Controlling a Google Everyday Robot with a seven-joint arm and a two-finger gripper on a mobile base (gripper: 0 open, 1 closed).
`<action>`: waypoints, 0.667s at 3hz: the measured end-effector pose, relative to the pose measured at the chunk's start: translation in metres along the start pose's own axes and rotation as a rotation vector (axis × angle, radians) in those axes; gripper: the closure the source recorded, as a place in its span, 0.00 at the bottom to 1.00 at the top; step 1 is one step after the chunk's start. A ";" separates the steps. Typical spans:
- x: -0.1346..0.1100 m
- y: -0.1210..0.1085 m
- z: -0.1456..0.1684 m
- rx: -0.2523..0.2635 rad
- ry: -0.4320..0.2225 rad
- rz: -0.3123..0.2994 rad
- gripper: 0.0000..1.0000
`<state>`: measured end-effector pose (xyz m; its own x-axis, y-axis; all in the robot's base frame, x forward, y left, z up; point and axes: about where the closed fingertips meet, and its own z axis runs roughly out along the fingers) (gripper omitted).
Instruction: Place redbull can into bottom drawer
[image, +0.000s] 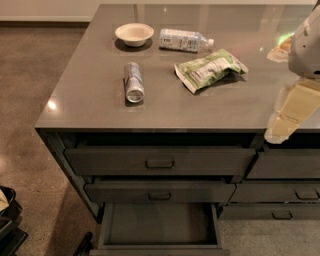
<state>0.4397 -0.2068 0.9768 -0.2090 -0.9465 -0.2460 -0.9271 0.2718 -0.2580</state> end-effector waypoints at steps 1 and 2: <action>-0.051 0.004 0.038 -0.055 -0.149 -0.002 0.00; -0.120 0.002 0.082 -0.141 -0.273 -0.013 0.00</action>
Offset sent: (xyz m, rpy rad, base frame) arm 0.0890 0.2217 -0.0754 0.4317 0.1215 0.1953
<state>0.4884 -0.0778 0.9290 -0.1236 -0.8628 -0.4902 -0.9671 0.2155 -0.1355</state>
